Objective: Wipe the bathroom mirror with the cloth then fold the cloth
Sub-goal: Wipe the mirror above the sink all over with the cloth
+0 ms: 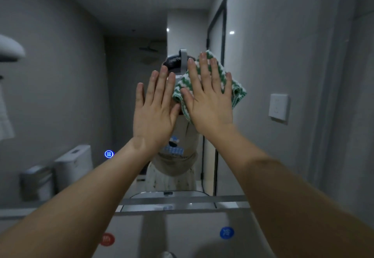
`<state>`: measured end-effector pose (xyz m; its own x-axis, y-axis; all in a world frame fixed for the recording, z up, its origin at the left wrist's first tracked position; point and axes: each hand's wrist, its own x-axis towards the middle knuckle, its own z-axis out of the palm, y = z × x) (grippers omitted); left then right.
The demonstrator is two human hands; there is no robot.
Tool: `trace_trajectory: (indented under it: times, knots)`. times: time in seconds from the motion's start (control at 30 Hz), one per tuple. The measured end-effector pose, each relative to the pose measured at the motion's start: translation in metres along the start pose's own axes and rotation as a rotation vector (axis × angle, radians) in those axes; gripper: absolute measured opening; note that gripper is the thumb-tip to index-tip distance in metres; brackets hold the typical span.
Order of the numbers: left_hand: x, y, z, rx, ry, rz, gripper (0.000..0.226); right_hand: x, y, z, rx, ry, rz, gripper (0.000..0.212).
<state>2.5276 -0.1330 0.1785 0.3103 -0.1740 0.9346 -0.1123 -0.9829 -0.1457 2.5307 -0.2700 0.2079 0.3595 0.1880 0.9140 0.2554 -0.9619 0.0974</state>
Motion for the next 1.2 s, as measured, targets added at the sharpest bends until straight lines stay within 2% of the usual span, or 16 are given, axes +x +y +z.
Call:
trace_trajectory:
  times: [0.23,0.33,0.47,0.53,0.63,0.73,0.8,0.9,1.03,1.1,1.2]
  knots:
    - [0.003,-0.01,-0.033,0.082,-0.299,0.024,0.064,0.003,0.015,-0.025,-0.055,-0.109,-0.109,0.066]
    - [0.005,-0.012,-0.042,0.148,-0.351,0.052,0.066,0.0,0.017,-0.028,-0.091,-0.107,-0.103,0.067]
    - [0.004,-0.013,-0.04,0.134,-0.353,0.048,0.067,-0.004,0.013,-0.024,-0.127,-0.045,-0.041,0.073]
    - [0.003,-0.008,-0.035,0.114,-0.333,0.027,0.068,-0.006,0.009,-0.021,-0.22,0.049,-0.025,0.075]
    - [0.0,-0.002,-0.027,0.098,-0.297,-0.004,0.07,-0.01,0.005,-0.011,-0.342,0.202,-0.073,0.067]
    - [-0.003,-0.004,-0.022,0.064,-0.237,0.007,0.071,-0.013,0.003,-0.004,-0.291,0.319,-0.069,0.061]
    - [-0.004,-0.007,-0.02,0.04,-0.203,0.021,0.071,-0.016,0.001,-0.001,-0.207,0.333,-0.037,0.057]
    - [-0.003,-0.009,-0.02,0.014,-0.202,0.035,0.071,-0.023,-0.006,-0.001,-0.054,0.283,0.009,0.052]
    - [-0.005,-0.012,-0.021,0.021,-0.214,0.045,0.071,-0.036,-0.01,-0.01,0.09,0.105,0.052,0.064]
    - [-0.005,-0.012,-0.02,0.022,-0.212,0.039,0.071,-0.036,-0.007,-0.015,0.11,0.03,0.05,0.072]
    - [-0.005,-0.007,-0.021,0.017,-0.213,0.024,0.071,-0.033,-0.002,-0.017,0.078,0.027,0.036,0.074]
